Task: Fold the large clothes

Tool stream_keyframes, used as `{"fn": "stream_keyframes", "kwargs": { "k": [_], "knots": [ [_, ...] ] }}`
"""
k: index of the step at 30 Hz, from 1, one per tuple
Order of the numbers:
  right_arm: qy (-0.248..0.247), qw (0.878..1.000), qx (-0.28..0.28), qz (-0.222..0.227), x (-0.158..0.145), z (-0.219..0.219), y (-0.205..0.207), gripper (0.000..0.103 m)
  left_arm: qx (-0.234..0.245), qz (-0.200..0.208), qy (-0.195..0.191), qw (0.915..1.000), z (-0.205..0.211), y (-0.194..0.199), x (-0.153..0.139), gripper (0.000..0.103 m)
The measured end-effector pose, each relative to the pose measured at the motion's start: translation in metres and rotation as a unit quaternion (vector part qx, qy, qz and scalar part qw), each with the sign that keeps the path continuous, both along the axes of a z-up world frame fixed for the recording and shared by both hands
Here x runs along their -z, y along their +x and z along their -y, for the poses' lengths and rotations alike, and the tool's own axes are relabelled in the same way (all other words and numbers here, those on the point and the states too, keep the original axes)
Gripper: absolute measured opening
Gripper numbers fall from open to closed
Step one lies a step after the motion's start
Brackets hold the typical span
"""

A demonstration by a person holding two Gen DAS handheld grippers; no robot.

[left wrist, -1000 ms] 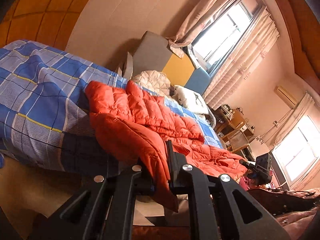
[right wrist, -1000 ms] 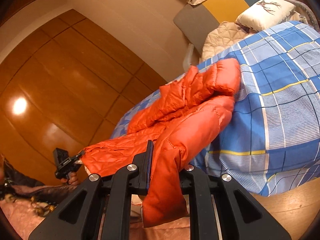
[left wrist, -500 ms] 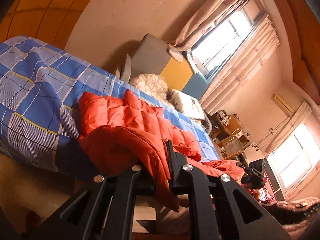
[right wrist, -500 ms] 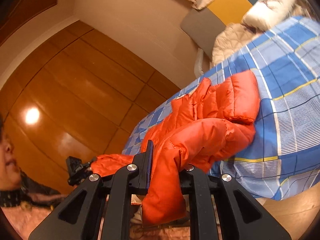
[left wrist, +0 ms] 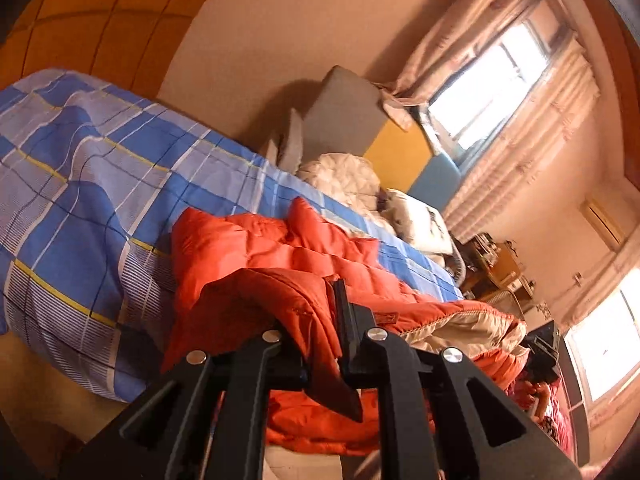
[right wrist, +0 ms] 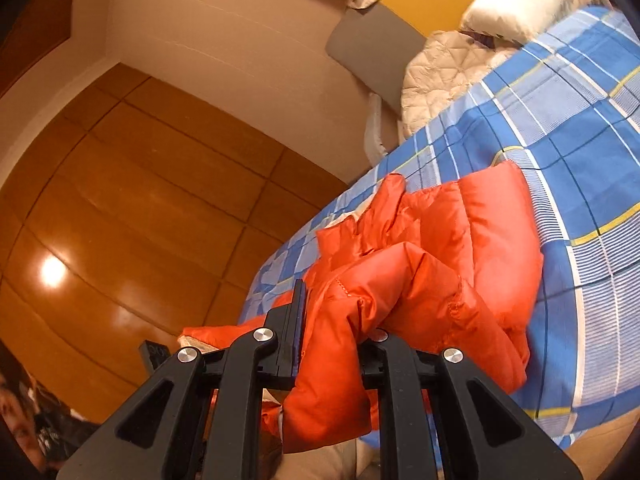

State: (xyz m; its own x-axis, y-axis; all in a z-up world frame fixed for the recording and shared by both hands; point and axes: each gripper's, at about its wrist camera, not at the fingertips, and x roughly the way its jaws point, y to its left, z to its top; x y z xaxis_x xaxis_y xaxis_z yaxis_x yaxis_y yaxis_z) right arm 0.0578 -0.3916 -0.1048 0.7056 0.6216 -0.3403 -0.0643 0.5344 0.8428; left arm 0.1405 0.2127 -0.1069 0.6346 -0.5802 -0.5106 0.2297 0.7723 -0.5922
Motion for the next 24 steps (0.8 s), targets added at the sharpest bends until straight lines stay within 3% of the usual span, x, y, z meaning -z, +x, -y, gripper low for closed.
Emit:
{"fn": "stream_keyframes", "kwargs": {
  "k": [8, 19, 22, 24],
  "knots": [
    [-0.009, 0.999, 0.032, -0.040, 0.023, 0.003, 0.045, 0.014, -0.036, -0.013, 0.057, 0.9976, 0.022, 0.037, 0.017, 0.011],
    [-0.007, 0.993, 0.072, -0.098, 0.071, 0.007, 0.081, 0.016, -0.053, -0.057, 0.107, 0.9912, 0.045, 0.089, 0.052, 0.016],
    [0.000, 0.992, 0.073, -0.099, 0.072, 0.008, 0.085, 0.023, -0.055, -0.059, 0.105, 0.9912, 0.047, 0.092, 0.057, 0.023],
    [0.001, 0.993, 0.071, -0.093, 0.071, 0.007, 0.085, 0.028, -0.058, -0.065, 0.084, 0.9927, 0.042, 0.094, 0.061, 0.032]
  ]
}}
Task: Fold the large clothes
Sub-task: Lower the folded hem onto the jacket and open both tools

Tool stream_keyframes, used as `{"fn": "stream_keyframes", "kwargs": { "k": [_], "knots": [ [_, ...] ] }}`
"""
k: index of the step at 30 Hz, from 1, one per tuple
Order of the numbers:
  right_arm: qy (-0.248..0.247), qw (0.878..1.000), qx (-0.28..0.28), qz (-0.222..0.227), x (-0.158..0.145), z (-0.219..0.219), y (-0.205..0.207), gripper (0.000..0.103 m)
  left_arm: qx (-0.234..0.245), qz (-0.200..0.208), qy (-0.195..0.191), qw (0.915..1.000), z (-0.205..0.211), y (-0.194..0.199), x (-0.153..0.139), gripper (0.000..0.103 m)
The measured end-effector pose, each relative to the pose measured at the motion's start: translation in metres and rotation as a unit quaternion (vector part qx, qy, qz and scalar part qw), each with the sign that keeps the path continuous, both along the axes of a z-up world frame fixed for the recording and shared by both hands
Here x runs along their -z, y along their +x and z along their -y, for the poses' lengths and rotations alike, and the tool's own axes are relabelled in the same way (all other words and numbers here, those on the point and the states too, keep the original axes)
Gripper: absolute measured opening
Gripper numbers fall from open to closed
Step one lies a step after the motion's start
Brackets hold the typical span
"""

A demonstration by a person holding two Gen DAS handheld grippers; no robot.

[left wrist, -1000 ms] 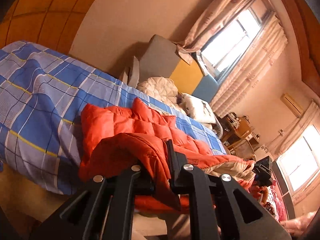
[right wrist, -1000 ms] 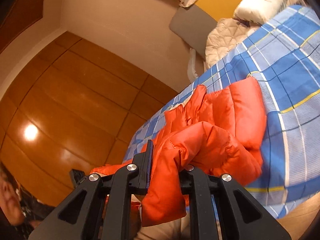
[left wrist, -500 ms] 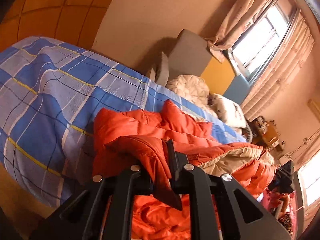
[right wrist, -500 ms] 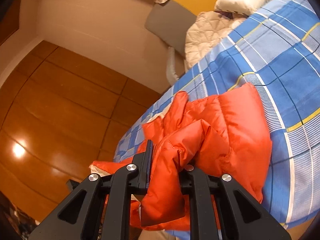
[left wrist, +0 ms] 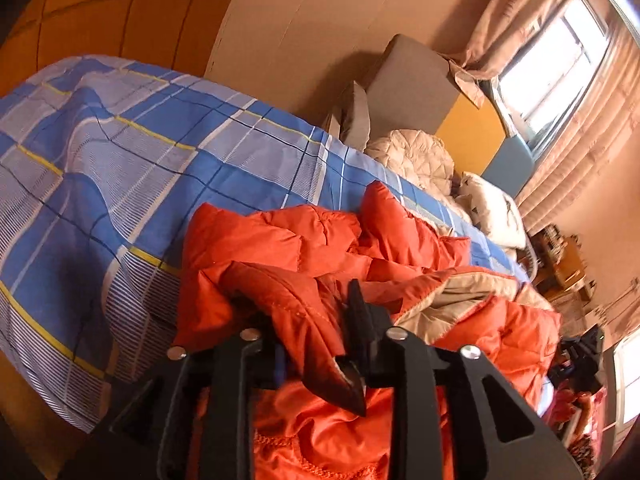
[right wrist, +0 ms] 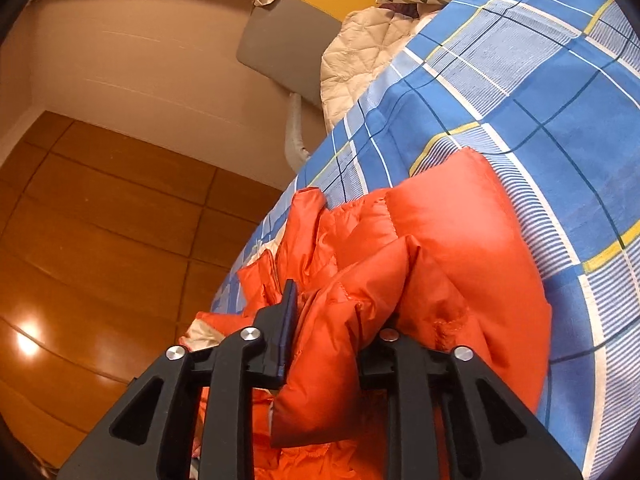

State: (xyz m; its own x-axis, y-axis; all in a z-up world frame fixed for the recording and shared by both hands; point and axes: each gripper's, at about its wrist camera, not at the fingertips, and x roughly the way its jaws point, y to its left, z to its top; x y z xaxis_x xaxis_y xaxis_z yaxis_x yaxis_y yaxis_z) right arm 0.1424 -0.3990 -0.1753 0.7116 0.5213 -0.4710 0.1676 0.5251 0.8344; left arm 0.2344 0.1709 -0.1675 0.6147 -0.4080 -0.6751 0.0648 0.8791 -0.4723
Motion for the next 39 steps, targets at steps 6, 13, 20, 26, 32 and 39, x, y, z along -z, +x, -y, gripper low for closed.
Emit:
{"fn": "stream_keyframes", "kwargs": {
  "k": [6, 13, 20, 26, 32, 39],
  "knots": [
    [0.019, 1.000, 0.008, 0.020, 0.001, 0.002, -0.003, 0.045, -0.035, 0.007, -0.039, 0.9986, -0.021, 0.001, -0.002, 0.059],
    [-0.010, 0.999, 0.035, 0.025, -0.013, 0.003, 0.003, 0.047, -0.071, 0.039, 0.065, 0.9946, -0.016, 0.002, -0.008, 0.083],
    [-0.060, 0.992, 0.099, 0.055, -0.036, 0.013, -0.005, 0.081, -0.069, 0.063, 0.151, 0.9841, -0.001, -0.002, -0.009, 0.087],
    [-0.231, 0.971, 0.063, 0.006, -0.052, -0.014, 0.002, 0.078, -0.078, 0.071, 0.167, 0.9803, -0.001, -0.006, -0.013, 0.088],
    [-0.294, 0.953, 0.063, -0.020, -0.042, -0.027, 0.005, 0.075, -0.097, 0.080, 0.165, 0.9783, -0.009, -0.007, -0.024, 0.089],
    [-0.352, 0.932, 0.063, -0.055, -0.027, -0.035, 0.022, 0.075, -0.127, 0.084, 0.183, 0.9714, -0.021, -0.008, -0.027, 0.094]
  ]
}}
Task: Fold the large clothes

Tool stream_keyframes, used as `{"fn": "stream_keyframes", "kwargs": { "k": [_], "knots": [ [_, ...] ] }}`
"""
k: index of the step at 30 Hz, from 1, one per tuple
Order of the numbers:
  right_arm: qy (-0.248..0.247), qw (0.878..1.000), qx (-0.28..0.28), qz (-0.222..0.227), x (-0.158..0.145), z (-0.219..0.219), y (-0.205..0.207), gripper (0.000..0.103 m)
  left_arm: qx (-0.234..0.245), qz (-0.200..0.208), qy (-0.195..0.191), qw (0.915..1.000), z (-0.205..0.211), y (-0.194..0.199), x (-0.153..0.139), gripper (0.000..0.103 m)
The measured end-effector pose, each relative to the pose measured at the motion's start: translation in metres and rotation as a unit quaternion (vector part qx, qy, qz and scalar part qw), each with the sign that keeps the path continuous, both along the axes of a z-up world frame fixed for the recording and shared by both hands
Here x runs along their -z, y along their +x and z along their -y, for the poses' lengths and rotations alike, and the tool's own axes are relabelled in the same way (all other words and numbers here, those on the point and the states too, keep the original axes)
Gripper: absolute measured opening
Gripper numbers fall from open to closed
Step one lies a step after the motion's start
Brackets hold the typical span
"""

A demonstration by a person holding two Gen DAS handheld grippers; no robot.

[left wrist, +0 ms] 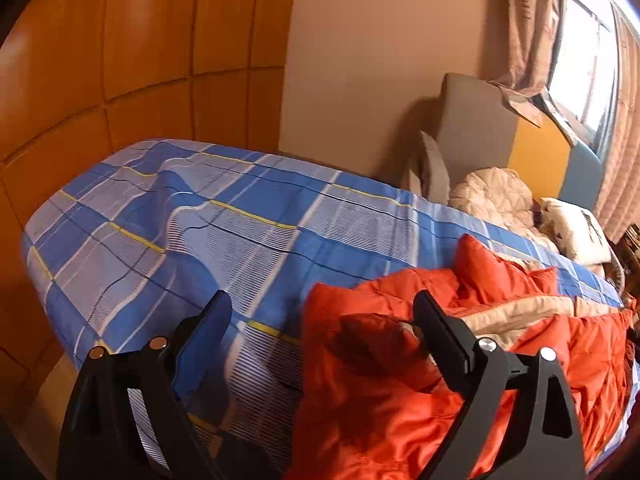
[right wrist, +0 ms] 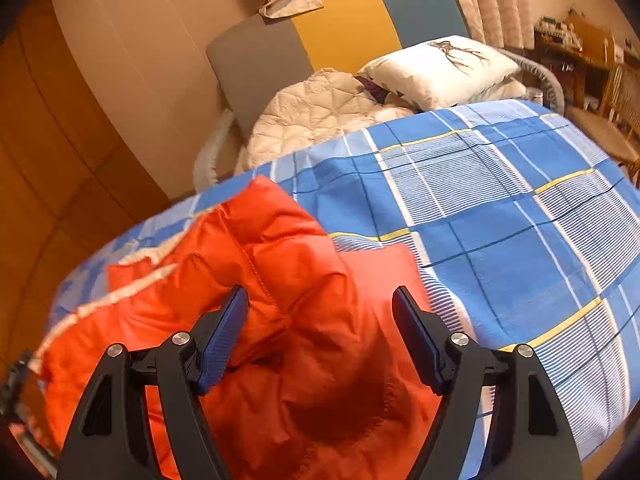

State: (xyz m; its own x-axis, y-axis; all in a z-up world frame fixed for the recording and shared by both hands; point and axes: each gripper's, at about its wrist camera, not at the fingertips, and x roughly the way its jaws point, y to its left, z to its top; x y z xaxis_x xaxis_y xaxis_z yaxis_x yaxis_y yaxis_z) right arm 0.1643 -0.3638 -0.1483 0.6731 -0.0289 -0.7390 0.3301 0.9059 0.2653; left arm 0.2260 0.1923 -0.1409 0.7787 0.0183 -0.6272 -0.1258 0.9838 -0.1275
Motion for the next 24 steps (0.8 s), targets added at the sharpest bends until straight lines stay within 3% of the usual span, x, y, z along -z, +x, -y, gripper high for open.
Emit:
{"fn": "stream_keyframes", "kwargs": {
  "k": [5, 10, 15, 19, 24],
  "knots": [
    [-0.027, 1.000, -0.003, -0.011, 0.007, -0.006, 0.003, 0.075, -0.023, -0.010, -0.016, 0.9996, -0.013, 0.005, 0.005, 0.095],
    [-0.054, 0.998, -0.005, -0.024, 0.011, -0.010, 0.005, 0.075, -0.075, -0.001, 0.017, 0.9970, -0.027, 0.004, -0.002, 0.096],
    [-0.075, 0.997, -0.003, -0.023, 0.007, -0.013, 0.001, 0.075, -0.129, -0.002, -0.035, 0.9911, -0.068, -0.009, -0.008, 0.095],
    [-0.095, 0.995, -0.017, 0.008, -0.012, -0.031, -0.017, 0.075, -0.090, -0.006, -0.029, 0.9955, -0.053, -0.029, -0.007, 0.095],
    [-0.100, 0.991, -0.087, 0.026, -0.031, -0.067, -0.025, 0.075, 0.031, -0.015, -0.042, 0.9985, 0.011, -0.050, -0.004, 0.094]
  ]
}}
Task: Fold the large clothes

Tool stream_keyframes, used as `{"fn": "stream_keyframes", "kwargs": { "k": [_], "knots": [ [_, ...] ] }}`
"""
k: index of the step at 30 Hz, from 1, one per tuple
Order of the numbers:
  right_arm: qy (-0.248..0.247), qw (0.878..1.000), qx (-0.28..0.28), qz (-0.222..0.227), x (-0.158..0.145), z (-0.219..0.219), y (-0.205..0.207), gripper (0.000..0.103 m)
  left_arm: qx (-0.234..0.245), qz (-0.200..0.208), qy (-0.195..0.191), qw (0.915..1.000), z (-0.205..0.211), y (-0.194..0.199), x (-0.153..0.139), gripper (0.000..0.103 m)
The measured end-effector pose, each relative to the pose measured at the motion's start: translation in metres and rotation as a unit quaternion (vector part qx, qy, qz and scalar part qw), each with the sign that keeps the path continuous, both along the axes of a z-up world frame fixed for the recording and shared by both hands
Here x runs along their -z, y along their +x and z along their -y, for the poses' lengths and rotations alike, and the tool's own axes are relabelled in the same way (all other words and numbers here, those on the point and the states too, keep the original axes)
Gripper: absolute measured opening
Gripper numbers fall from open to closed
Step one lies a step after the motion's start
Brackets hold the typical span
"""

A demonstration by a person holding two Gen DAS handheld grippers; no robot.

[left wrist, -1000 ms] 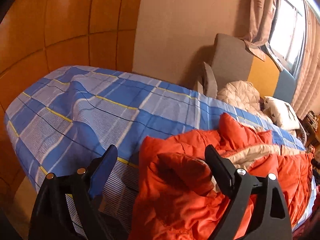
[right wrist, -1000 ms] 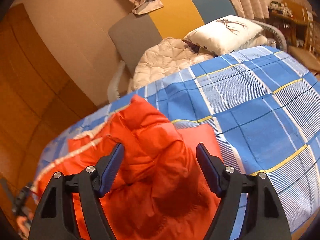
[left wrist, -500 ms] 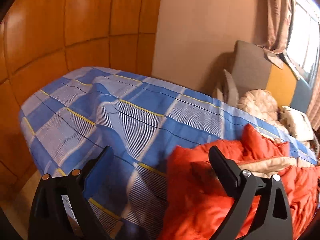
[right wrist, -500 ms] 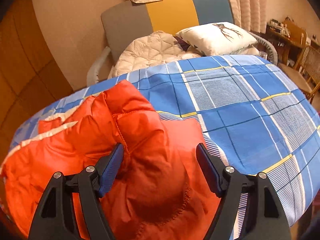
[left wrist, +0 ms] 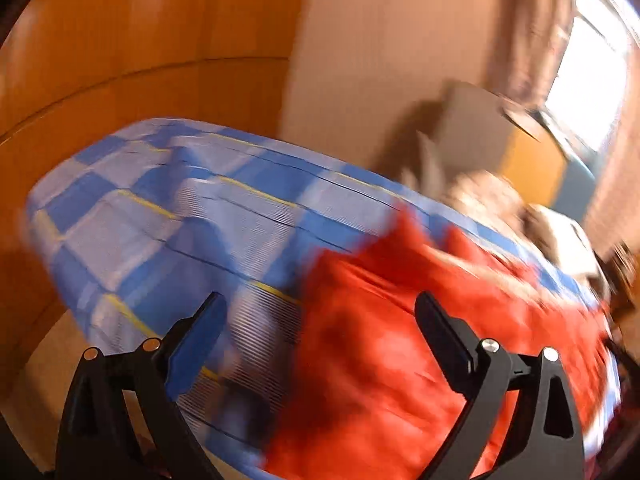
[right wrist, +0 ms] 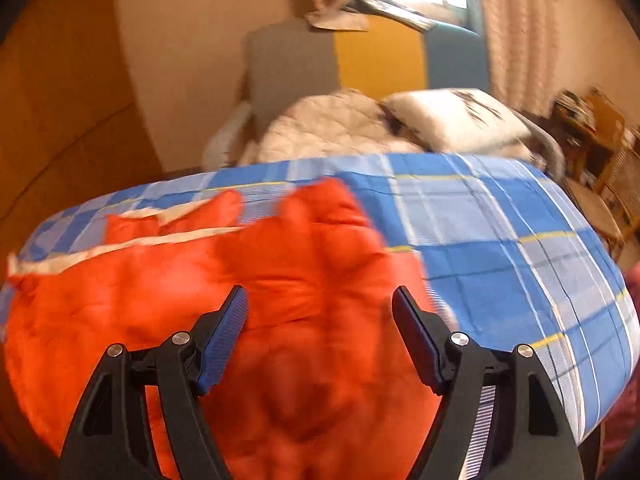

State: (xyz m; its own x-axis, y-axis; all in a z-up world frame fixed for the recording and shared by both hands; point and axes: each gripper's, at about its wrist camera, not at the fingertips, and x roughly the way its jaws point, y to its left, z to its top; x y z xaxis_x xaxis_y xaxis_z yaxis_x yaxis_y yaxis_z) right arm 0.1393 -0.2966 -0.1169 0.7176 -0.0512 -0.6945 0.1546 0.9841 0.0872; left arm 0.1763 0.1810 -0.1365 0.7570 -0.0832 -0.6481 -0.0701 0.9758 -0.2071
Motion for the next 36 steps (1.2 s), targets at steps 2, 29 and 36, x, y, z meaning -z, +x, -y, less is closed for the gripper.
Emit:
{"fn": "stream_keyframes", "kwargs": {
  "k": [2, 29, 36],
  "knots": [
    [0.007, 1.000, -0.026, -0.007, -0.004, -0.013, 0.003, 0.075, 0.054, -0.007, -0.003, 0.9985, 0.028, -0.002, 0.002, 0.091],
    [0.038, 0.997, -0.069, -0.014, -0.009, -0.033, 0.063, 0.001, 0.116, -0.024, 0.092, 0.9887, 0.133, 0.066, -0.011, 0.004],
    [0.023, 0.997, -0.062, -0.040, 0.036, -0.035, 0.097, 0.001, 0.106, -0.061, 0.117, 0.9856, 0.142, 0.096, 0.035, 0.011]
  ]
}}
